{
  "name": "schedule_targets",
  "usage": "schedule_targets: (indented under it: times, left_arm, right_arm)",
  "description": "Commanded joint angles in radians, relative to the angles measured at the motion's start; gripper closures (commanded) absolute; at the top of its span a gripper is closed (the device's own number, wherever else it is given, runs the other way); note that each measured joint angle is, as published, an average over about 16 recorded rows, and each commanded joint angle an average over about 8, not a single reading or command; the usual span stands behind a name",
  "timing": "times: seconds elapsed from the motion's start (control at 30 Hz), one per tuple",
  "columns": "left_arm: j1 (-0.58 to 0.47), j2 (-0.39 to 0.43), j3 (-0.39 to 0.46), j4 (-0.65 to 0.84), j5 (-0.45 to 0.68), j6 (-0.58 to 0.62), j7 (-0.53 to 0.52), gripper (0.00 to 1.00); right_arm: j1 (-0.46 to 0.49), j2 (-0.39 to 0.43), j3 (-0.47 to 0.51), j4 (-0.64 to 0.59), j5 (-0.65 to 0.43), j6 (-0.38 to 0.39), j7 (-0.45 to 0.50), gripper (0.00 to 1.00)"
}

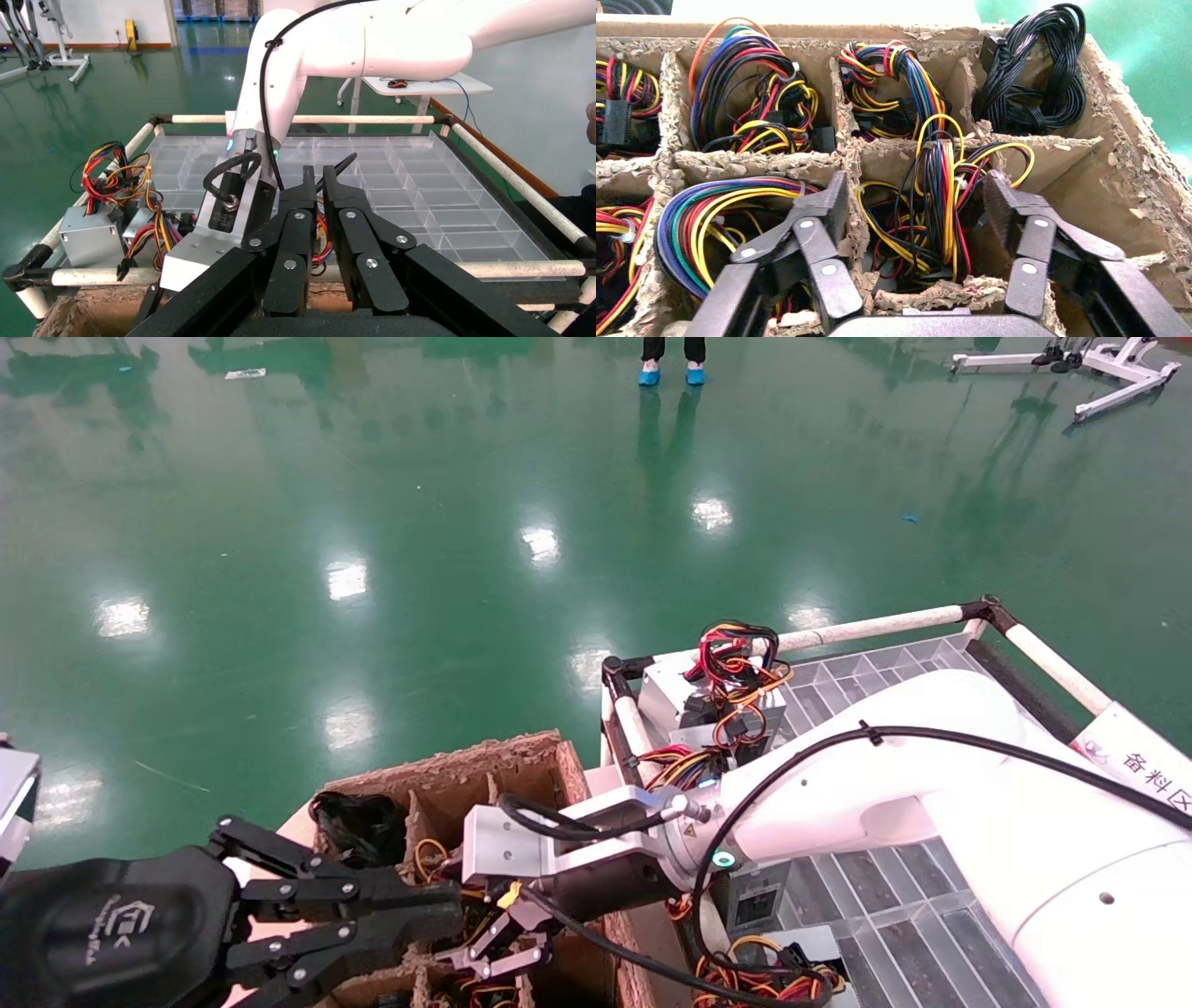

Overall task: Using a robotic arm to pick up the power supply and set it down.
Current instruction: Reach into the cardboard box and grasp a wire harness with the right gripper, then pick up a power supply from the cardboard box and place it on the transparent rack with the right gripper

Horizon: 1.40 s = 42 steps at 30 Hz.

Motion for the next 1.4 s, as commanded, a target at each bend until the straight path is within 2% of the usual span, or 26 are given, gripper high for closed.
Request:
schedule_targets:
  times: [0.03, 0.5, 0.83, 1.1, 1.4]
  left_arm:
    - [0.0, 0.0, 0.0, 0.0, 0.0, 0.0, 0.0, 0.0]
    - [0.0, 0.0, 0.0, 0.0, 0.0, 0.0, 0.0, 0.0]
    - [0.0, 0.0, 0.0, 0.0, 0.0, 0.0, 0.0, 0.0]
    - [0.0, 0.0, 0.0, 0.0, 0.0, 0.0, 0.0, 0.0]
    - [0.0, 0.0, 0.0, 0.0, 0.0, 0.0, 0.0, 0.0]
  right_arm:
    - [0.003, -0.001, -0.015, -0.001, 0.01, 0.008, -0.001, 1.0]
    - [0.012, 0.0, -0.119, -0.019, 0.08, 0.06, -0.004, 1.0]
    - [0.02, 0.009, -0.151, -0.055, 0.141, 0.061, -0.025, 1.0]
    - [0.035, 0.038, -0.113, -0.101, 0.233, 0.006, -0.072, 1.0]
    - [0.057, 0.098, -0.026, -0.145, 0.37, -0.102, -0.143, 1.0]
